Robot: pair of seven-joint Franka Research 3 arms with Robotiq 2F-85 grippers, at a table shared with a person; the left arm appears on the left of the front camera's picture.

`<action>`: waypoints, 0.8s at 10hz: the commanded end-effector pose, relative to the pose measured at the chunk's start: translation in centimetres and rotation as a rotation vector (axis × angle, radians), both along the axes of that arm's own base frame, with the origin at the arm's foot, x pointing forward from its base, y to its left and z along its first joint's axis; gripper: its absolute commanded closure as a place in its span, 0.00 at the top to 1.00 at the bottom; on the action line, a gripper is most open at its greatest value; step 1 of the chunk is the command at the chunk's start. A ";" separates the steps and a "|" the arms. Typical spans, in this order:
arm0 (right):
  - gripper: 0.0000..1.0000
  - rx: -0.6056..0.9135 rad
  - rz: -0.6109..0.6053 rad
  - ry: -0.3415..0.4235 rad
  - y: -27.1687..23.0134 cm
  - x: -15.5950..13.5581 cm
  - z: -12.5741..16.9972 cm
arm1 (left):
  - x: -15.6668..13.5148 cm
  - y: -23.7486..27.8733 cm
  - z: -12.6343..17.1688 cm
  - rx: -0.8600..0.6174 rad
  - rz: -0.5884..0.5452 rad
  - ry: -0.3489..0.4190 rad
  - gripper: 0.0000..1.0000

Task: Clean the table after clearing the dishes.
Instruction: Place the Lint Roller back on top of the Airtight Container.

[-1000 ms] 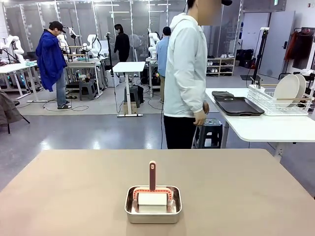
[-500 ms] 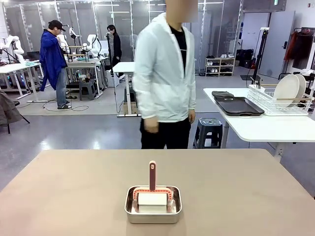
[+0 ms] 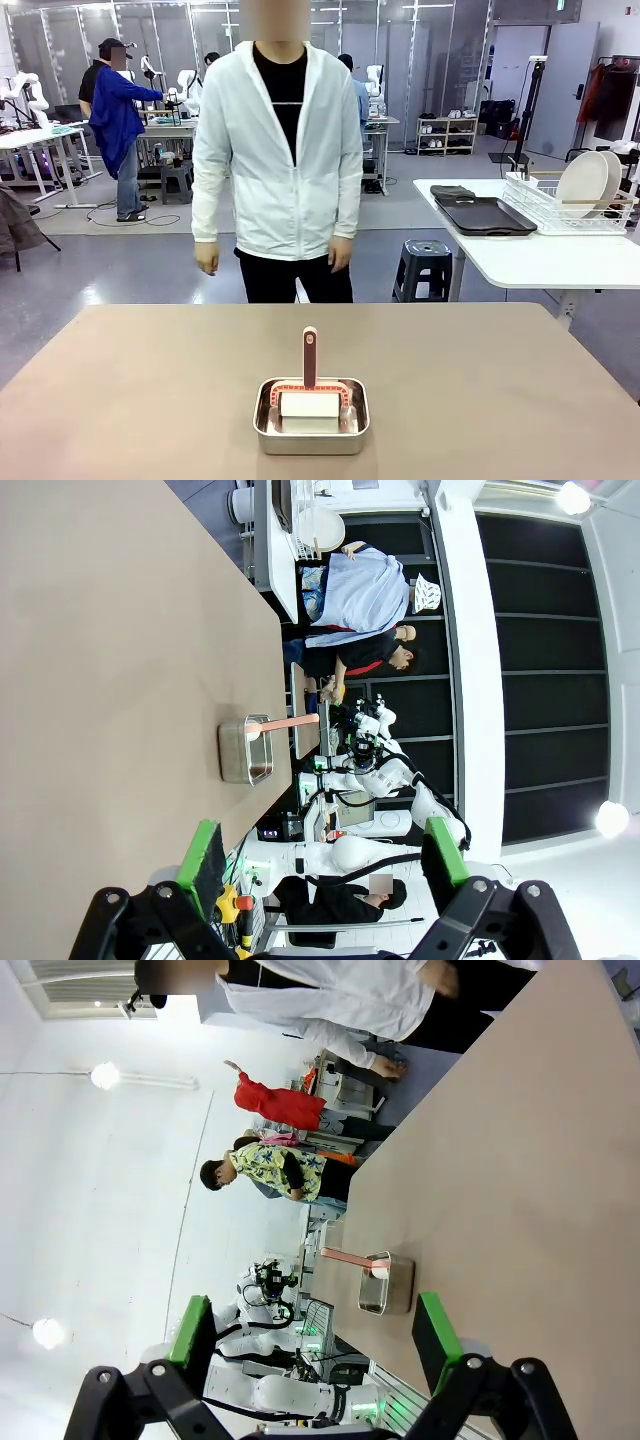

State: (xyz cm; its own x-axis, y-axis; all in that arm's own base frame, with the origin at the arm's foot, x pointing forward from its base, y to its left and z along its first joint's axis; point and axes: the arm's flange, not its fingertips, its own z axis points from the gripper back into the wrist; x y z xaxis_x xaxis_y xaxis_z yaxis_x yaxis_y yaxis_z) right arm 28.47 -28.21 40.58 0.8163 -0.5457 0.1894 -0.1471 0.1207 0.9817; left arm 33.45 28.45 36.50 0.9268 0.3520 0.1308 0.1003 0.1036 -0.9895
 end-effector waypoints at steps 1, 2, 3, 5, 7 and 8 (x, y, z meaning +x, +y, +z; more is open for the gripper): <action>1.00 -0.008 0.011 -0.008 -0.1 0.0 0.3 | -0.6 0.0 0.3 0.008 -0.003 0.004 1.00; 1.00 -0.008 0.011 -0.008 -0.1 0.0 0.3 | -0.6 0.0 0.3 0.008 -0.003 0.004 1.00; 1.00 -0.008 0.011 -0.008 -0.1 0.0 0.3 | -0.6 0.0 0.3 0.008 -0.003 0.004 1.00; 1.00 -0.008 0.011 -0.008 -0.1 0.0 0.3 | -0.6 0.0 0.3 0.008 -0.003 0.004 1.00; 1.00 -0.008 0.011 -0.008 -0.1 0.0 0.3 | -0.6 0.0 0.3 0.008 -0.003 0.004 1.00; 1.00 -0.008 0.011 -0.008 -0.1 0.0 0.3 | -0.6 0.0 0.3 0.008 -0.003 0.004 1.00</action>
